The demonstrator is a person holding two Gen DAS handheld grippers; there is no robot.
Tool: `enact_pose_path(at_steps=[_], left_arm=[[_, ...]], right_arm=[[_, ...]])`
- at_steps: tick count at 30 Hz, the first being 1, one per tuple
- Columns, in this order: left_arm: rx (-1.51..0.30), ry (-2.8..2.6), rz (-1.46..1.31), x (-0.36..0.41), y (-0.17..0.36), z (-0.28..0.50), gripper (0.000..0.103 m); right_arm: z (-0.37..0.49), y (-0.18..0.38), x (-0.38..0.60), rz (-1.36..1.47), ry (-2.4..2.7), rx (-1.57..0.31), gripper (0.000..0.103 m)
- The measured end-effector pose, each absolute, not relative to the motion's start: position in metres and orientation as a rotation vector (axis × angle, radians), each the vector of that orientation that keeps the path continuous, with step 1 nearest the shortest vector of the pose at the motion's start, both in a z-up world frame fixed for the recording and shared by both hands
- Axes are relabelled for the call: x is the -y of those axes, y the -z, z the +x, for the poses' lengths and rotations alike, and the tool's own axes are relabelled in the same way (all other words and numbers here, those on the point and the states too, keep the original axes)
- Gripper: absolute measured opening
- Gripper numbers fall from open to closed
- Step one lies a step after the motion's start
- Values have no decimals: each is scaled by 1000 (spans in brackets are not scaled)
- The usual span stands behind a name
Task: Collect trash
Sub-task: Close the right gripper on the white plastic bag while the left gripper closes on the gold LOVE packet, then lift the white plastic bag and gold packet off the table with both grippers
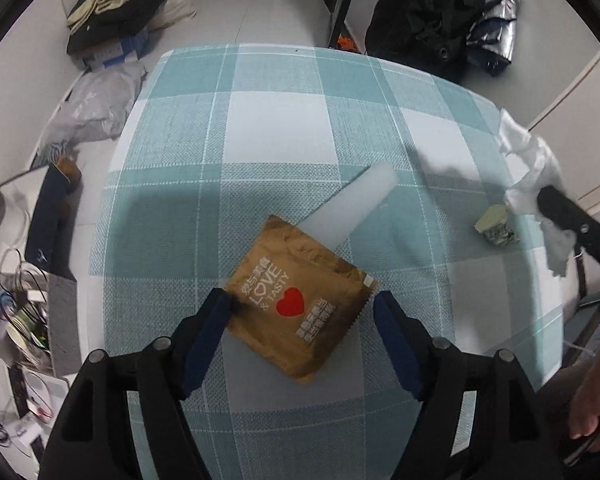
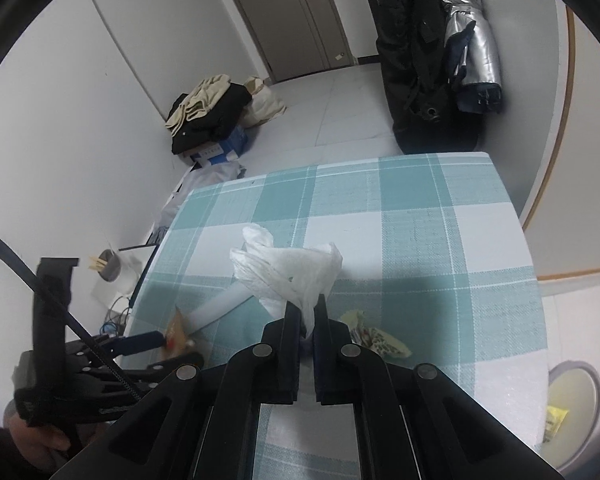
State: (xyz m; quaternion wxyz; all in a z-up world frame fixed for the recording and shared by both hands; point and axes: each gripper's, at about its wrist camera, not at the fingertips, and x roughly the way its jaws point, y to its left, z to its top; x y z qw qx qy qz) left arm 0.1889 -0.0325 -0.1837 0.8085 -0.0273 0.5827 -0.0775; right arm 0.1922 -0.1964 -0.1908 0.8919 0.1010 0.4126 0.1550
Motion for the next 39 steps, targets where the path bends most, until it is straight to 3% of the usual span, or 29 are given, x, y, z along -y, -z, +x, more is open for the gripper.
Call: enact_pose_path(at_steps=[9, 13, 21, 31, 39], left_arm=[[-1222, 168, 49, 37, 186, 183, 70], [-1216, 194, 23, 31, 182, 181, 52], [-1180, 237, -77, 26, 168, 176, 27], [-1126, 267, -144, 16, 153, 171, 3], [-1102, 231, -150, 3, 148, 168, 1]], right_arm=[[182, 187, 199, 182, -331, -837, 4], [178, 185, 200, 174, -331, -826, 4], [171, 187, 200, 162, -321, -831, 4], [156, 185, 195, 116, -312, -836, 4], [137, 177, 184, 91, -329, -832, 4]])
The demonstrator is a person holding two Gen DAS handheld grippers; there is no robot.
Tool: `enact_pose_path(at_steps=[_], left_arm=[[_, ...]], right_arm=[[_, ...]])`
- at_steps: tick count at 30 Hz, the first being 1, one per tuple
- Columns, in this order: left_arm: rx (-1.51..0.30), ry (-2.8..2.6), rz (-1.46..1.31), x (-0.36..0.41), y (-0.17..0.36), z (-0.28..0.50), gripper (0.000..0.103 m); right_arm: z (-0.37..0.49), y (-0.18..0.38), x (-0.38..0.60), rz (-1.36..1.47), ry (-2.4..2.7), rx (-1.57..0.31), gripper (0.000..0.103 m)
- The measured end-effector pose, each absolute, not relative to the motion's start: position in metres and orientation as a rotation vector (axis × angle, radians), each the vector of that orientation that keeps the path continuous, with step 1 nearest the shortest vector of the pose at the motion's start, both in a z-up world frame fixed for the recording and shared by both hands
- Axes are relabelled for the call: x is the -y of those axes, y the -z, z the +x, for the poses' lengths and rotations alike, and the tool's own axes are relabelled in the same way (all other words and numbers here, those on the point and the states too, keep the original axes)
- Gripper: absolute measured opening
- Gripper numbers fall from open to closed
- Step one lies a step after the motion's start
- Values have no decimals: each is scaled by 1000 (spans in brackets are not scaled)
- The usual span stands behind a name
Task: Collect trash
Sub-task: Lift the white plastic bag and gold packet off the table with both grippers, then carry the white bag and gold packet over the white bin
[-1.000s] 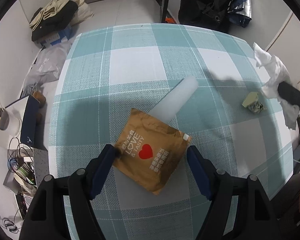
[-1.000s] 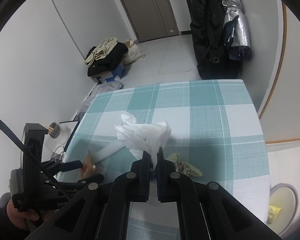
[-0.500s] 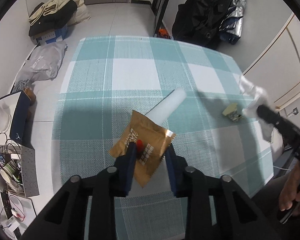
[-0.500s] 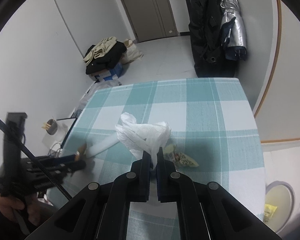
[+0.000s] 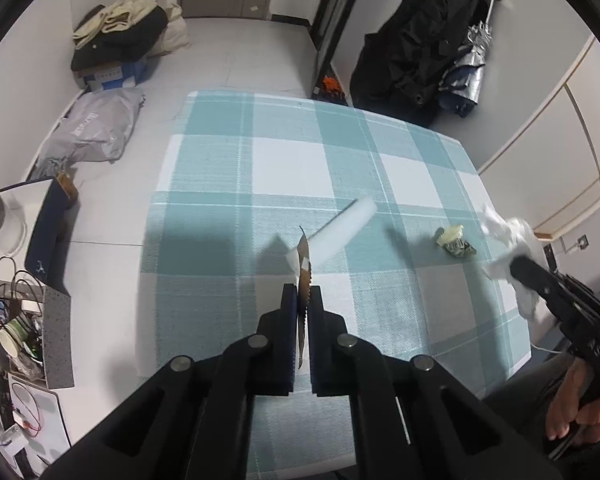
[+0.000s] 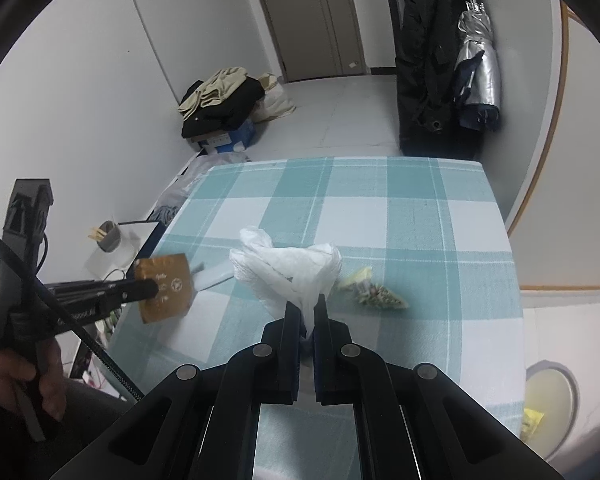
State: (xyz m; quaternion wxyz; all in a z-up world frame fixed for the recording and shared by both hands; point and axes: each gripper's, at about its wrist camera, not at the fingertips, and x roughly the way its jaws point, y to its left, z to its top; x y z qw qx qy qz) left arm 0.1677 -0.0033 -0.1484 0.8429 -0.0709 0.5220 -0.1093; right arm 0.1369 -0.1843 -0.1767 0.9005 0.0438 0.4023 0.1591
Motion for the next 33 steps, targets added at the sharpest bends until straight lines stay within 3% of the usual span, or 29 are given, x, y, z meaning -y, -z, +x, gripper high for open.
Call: enact_pose_path(at_steps=[33], left_arm=[[-719, 399, -101, 76, 8, 114, 1]], right_arm=[[64, 61, 256, 158, -268, -575, 4]])
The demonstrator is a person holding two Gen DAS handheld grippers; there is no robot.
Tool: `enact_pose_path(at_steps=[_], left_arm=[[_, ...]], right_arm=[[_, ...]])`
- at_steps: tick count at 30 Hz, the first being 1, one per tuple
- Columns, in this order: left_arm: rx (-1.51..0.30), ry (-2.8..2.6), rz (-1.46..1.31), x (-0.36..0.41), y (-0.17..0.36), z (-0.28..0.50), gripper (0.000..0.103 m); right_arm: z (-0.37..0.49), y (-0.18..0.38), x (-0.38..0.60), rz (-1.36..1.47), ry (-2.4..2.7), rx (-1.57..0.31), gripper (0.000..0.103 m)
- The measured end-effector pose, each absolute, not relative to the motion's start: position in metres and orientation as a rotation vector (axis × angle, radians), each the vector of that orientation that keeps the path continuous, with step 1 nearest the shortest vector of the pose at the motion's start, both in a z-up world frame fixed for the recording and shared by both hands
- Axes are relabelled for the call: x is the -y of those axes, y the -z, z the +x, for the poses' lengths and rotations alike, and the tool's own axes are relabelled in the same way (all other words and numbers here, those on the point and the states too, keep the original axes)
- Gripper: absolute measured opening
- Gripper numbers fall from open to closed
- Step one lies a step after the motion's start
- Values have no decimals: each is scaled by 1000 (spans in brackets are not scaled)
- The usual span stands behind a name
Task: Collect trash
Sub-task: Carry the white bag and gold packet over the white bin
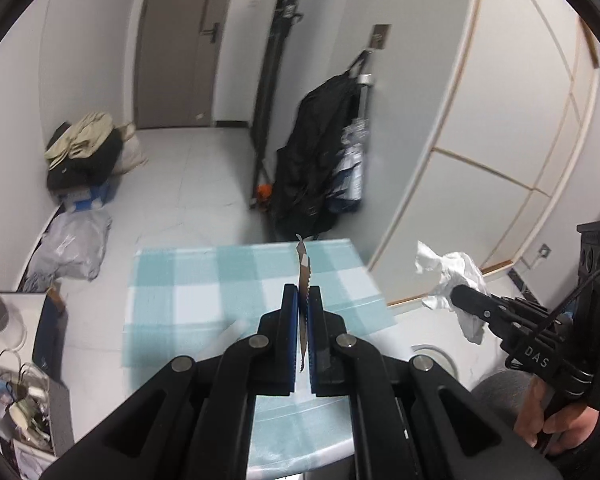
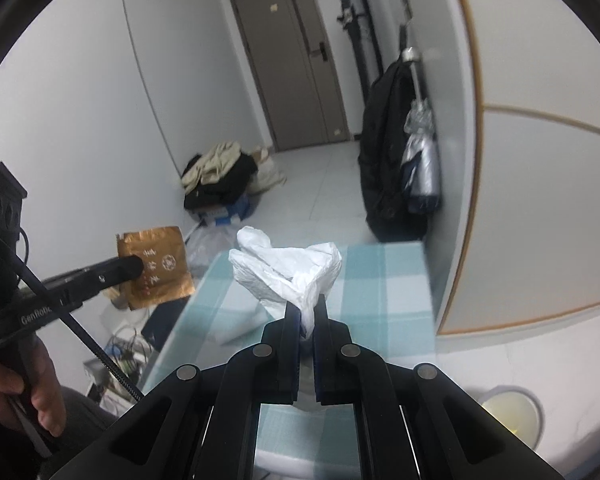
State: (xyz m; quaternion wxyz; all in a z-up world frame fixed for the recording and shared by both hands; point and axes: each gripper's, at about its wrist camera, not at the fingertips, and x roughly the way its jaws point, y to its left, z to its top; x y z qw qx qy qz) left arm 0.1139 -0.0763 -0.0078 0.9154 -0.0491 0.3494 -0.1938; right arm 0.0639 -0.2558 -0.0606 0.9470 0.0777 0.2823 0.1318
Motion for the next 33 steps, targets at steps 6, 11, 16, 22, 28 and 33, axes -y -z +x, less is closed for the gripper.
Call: enact_pose_path(at_steps=[6, 11, 16, 22, 28, 33], left_arm=[[-677, 471, -88, 114, -8, 114, 1], [-651, 548, -67, 152, -20, 109, 1], [-658, 625, -45, 191, -24, 110, 1], [-683, 716, -21, 237, -19, 108, 1], [-734, 802, 2, 282, -5, 113, 1], [-801, 860, 21, 317, 16, 118, 1]], right_arm=[[46, 35, 294, 182, -225, -500, 4], [29, 22, 339, 197, -160, -466, 4], [11, 21, 386, 213, -83, -455, 4], [-3, 33, 439, 255, 10, -469, 4], [-9, 55, 489, 308, 96, -512, 4], [-12, 82, 523, 354, 153, -567, 4]])
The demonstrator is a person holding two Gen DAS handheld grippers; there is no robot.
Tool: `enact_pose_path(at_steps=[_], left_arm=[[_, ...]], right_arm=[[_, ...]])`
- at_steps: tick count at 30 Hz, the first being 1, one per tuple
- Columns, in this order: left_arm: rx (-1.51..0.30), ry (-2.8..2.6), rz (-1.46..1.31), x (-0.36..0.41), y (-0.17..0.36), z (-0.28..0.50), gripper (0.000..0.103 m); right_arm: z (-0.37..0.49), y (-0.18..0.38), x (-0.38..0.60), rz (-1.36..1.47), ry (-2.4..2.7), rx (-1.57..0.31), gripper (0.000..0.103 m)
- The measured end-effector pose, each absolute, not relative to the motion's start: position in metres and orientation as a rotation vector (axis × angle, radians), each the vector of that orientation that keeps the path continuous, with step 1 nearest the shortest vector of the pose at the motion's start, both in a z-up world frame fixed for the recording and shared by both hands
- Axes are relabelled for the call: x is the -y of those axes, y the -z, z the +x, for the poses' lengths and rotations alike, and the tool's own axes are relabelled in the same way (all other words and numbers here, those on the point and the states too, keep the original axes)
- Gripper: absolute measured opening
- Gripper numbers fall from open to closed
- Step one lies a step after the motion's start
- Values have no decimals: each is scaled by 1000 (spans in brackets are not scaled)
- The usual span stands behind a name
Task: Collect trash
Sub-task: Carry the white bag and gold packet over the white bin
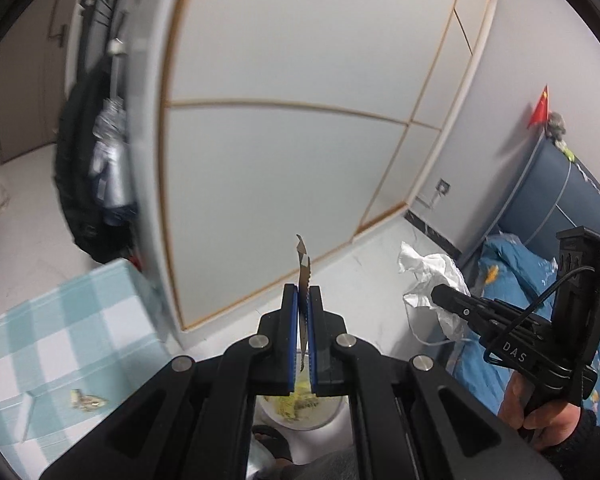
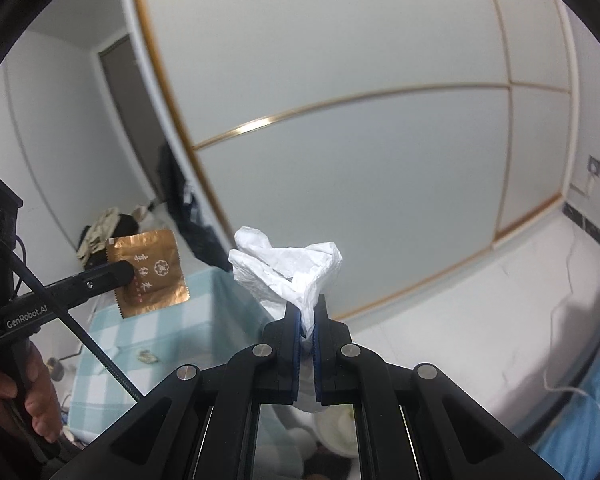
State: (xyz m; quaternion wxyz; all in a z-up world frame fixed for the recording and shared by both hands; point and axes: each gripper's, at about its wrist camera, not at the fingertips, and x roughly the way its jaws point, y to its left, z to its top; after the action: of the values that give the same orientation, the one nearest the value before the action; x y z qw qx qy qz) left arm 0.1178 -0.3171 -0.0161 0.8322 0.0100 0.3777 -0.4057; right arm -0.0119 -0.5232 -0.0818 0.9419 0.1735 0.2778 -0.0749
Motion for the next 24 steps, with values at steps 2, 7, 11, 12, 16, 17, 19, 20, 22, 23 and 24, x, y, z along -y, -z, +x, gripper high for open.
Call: enact_pose_path(at_steps=[2, 7, 11, 12, 16, 17, 19, 20, 22, 23, 24], left_arm=[[-842, 890, 15, 330, 27, 121, 1], [-921, 923, 34, 358, 53, 125, 1], [-1002, 931, 51, 378, 80, 130, 1], [-1018, 930, 54, 382, 85, 131, 0], [-1083, 918, 68, 394, 109, 138, 1], [-1102, 916, 66, 395, 115, 140, 0], [-1136, 906, 70, 397, 126, 142, 1], [-1151, 902, 70, 398, 131, 144, 1], [-1172, 900, 69, 400, 137, 147, 0], [-1185, 897, 73, 401, 142, 147, 0], [-1193, 895, 73, 402, 145, 149, 0]], right_arm=[[-10, 93, 535, 374, 168, -590, 4], [-5, 128, 565, 426, 202, -678, 4], [1, 159, 576, 461, 208, -737, 4], [4, 167, 580, 472, 205, -754, 4], [15, 216, 593, 543, 196, -864, 4], [18, 227, 595, 557, 194, -887, 4], [25, 252, 599, 588, 197, -938, 4], [28, 262, 599, 606, 195, -961, 4], [32, 282, 602, 646, 192, -1000, 5], [33, 287, 602, 656, 193, -1018, 5], [36, 299, 603, 677, 190, -1048, 6]])
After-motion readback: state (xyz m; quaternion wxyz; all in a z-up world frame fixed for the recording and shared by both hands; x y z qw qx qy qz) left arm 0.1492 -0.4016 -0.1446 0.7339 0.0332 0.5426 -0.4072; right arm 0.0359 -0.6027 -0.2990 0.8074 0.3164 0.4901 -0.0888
